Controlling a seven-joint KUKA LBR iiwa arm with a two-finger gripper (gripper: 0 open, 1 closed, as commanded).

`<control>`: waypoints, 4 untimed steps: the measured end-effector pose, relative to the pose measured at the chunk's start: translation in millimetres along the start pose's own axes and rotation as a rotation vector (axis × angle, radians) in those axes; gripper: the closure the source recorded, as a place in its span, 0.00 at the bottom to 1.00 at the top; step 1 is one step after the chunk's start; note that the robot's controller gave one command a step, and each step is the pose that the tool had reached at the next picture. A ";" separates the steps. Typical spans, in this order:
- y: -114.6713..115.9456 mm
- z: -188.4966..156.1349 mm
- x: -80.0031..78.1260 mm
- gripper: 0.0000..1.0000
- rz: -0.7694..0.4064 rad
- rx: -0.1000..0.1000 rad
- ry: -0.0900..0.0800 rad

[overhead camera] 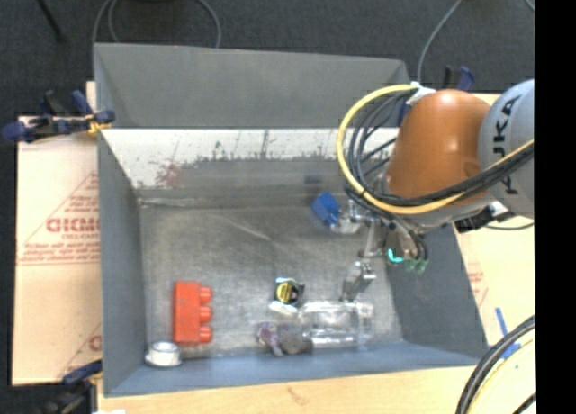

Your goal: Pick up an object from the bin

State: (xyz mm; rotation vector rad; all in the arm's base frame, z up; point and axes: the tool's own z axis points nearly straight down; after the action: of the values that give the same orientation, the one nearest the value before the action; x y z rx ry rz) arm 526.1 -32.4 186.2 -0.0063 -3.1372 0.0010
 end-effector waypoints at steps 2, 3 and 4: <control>93.3 109.1 40.2 0.00 -0.078 -0.004 -0.046; 93.3 109.1 40.2 0.00 -0.078 -0.004 -0.046; 93.3 109.1 40.2 0.00 -0.078 -0.004 -0.046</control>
Offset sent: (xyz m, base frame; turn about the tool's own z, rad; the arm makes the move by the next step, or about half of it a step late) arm -0.0314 0.0931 -0.1162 0.0499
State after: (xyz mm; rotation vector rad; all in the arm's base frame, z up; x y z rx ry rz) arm 485.8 61.0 77.2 0.1175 -3.1814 -0.0052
